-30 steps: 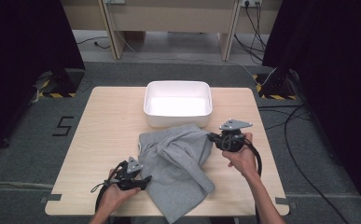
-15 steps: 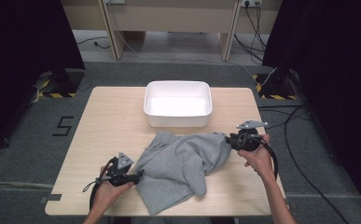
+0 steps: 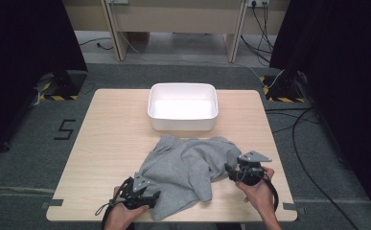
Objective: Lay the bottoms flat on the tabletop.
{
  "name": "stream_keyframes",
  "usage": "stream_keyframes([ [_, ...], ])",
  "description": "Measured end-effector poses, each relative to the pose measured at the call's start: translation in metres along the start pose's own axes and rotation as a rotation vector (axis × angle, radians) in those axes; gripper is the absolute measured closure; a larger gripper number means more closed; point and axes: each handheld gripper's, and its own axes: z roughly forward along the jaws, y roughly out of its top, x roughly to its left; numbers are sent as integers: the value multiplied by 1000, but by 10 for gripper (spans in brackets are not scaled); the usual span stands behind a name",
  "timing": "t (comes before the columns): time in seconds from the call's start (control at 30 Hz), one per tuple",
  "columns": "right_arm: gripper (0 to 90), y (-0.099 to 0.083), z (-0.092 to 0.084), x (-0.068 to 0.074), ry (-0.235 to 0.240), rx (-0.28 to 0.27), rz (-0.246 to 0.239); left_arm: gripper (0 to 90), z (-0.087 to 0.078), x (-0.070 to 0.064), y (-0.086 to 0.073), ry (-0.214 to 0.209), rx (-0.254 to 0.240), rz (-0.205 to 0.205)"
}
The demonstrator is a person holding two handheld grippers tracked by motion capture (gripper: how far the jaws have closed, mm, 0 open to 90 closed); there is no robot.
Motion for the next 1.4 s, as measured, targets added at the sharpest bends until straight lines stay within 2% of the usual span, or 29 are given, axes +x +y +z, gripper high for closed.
stream_keyframes([
  [0.03,440,-6,2,3,7,9,21,316,0,-1,0,-2,2,2],
  [0.13,418,-19,13,9,16,47,36,314,0,-2,1,-4,5,4],
  [0.2,387,-20,22,13,12,57,36,314,0,-3,0,-3,-2,5],
  [0.3,386,-17,35,17,7,60,39,314,0,-4,-1,-7,-9,3],
  [0.33,411,-16,42,17,6,61,41,314,0,-3,-2,-9,-12,3],
  [0.37,479,-15,45,18,-11,55,12,314,0,-3,-2,-9,-15,4],
  [0.4,581,-14,46,17,-6,45,-15,314,0,-3,-3,-11,-19,5],
  [0.43,667,-13,47,16,19,43,-8,316,0,-3,-4,-13,-24,6],
  [0.5,795,-13,45,13,27,37,-52,321,-1,-1,-5,-23,-29,16],
  [0.6,834,-14,37,5,44,56,-99,329,-4,6,-8,-48,-22,43],
  [0.7,840,-12,18,-13,6,44,-138,331,-10,17,-9,-72,8,67],
  [0.83,842,-8,-10,-52,-72,8,-96,340,-15,33,-10,-49,35,78],
  [0.9,841,-5,-19,-67,-89,-3,-75,356,-16,39,-10,-27,34,76],
  [1.0,817,-6,-17,-76,-62,19,-45,358,-16,37,-8,1,43,84],
  [1.07,705,-7,-12,-77,-105,16,-33,347,-17,34,-8,25,45,86],
  [1.1,624,-8,-11,-76,-111,10,3,341,-18,32,-9,25,43,85],
  [1.13,564,-9,-11,-75,-95,10,40,332,-19,30,-10,16,36,76],
  [1.17,535,-11,-10,-73,-63,32,62,323,-21,29,-12,-1,32,58],
  [1.23,518,-17,-13,-66,-39,47,51,317,-24,27,-16,-6,21,40],
  [1.3,485,-25,-15,-60,-33,105,23,317,-27,26,-21,4,20,34],
  [1.4,461,-36,-21,-52,-28,104,34,313,-30,25,-27,11,7,18],
])
